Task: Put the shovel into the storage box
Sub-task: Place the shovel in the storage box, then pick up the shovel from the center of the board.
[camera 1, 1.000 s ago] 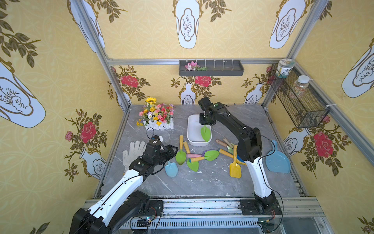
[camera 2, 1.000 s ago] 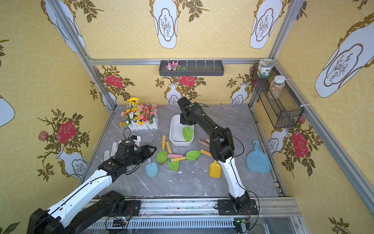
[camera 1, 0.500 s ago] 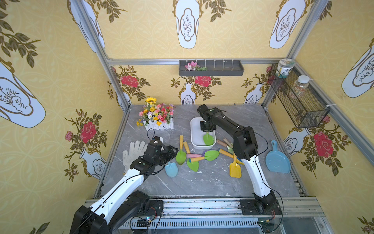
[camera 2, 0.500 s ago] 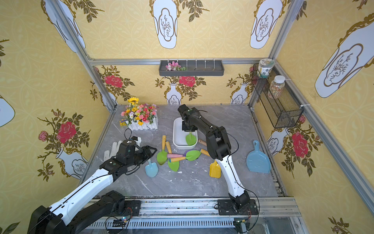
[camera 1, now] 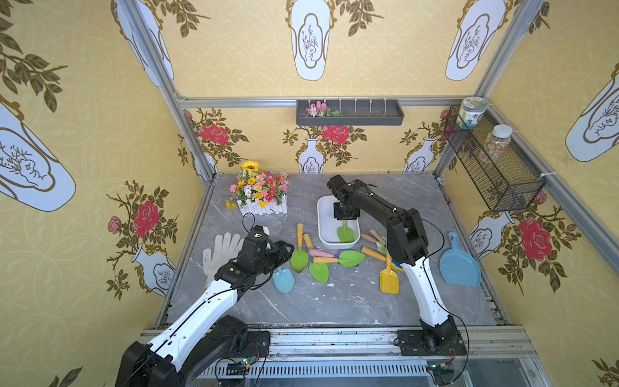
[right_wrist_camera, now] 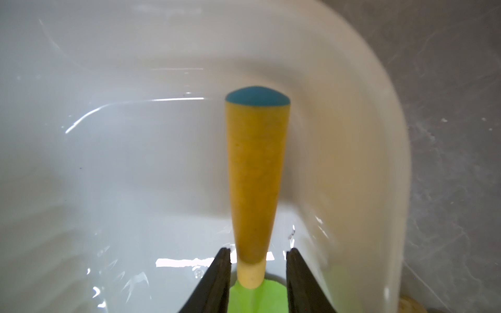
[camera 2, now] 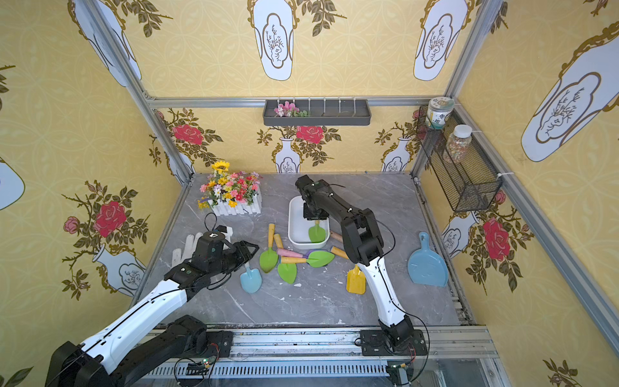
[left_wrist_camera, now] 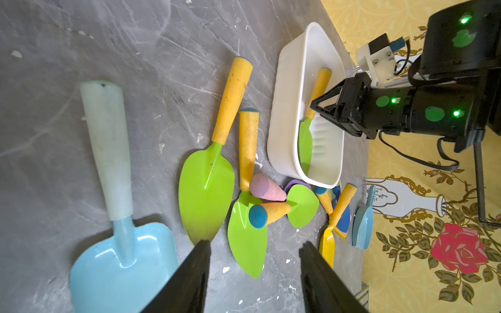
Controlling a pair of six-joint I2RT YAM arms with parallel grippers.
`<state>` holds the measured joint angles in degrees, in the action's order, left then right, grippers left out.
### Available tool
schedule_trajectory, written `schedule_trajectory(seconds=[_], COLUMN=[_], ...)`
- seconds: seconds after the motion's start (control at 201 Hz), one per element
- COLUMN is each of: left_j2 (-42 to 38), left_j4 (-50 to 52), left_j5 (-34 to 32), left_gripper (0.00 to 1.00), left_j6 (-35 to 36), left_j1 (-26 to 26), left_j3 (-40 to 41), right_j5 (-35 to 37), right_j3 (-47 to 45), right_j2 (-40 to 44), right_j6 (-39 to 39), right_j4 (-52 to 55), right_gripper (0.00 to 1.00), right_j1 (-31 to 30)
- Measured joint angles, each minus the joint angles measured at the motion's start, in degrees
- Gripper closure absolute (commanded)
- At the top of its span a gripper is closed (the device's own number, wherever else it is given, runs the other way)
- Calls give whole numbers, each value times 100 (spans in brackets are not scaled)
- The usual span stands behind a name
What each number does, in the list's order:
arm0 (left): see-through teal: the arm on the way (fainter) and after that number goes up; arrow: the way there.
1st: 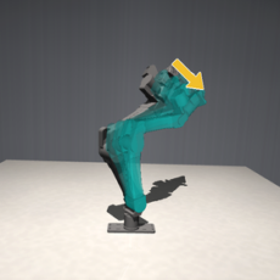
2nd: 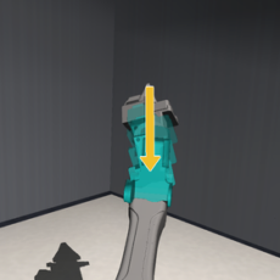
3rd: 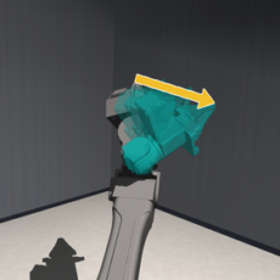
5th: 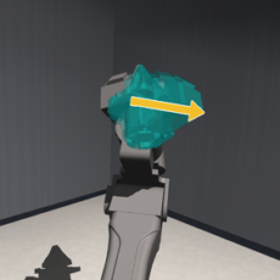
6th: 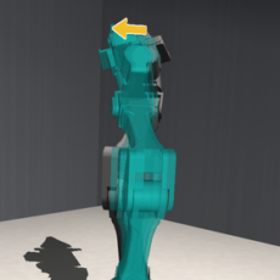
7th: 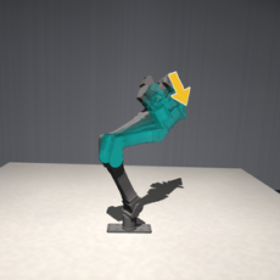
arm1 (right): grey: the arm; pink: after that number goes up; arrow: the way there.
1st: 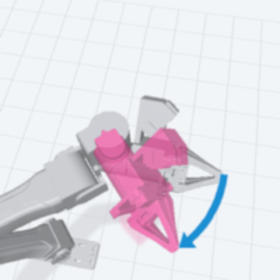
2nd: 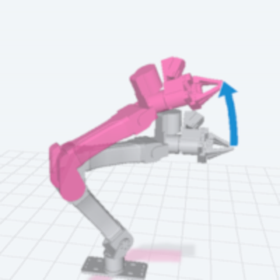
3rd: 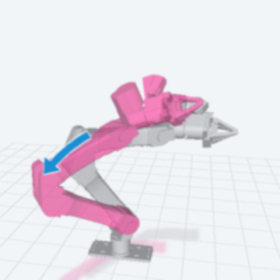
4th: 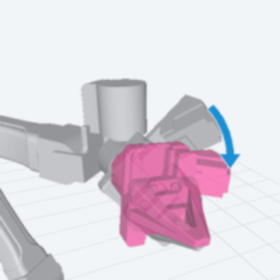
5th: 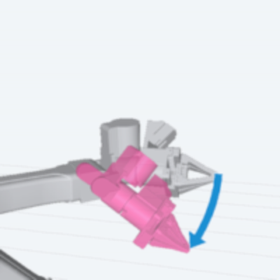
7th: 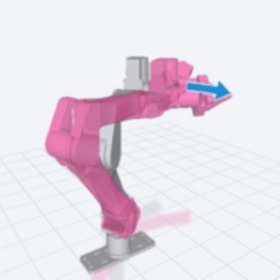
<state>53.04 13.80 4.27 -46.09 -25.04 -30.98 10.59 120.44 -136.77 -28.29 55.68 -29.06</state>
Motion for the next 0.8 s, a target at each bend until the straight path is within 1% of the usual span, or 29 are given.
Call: schedule_trajectory(seconds=[0.075, 0.239, 0.473, 0.633, 0.797], left_j2=[-2, -13, -50, -33, 85], left_j4=[46, 229, 426, 588, 723], left_j5=[-44, -201, -411, -540, -715], left_gripper=[42, 42, 43, 43, 46], left_j6=[2, 7, 4, 0, -48], left_j1=[0, 0, 0, 0, 0], left_j3=[-9, -79, -105, -151, -229], right_j5=[2, 15, -4, -35, -256], right_j3=[-87, -378, -981, -1508, -2221], right_j2=[155, 605, 1274, 1790, 2413], right_j6=[0, -2, 0, 2, 26], right_j4=[-2, -44, -243, -439, -798], right_gripper=[61, 55, 53, 51, 48], right_j1=[-17, -136, -319, -487, -776])
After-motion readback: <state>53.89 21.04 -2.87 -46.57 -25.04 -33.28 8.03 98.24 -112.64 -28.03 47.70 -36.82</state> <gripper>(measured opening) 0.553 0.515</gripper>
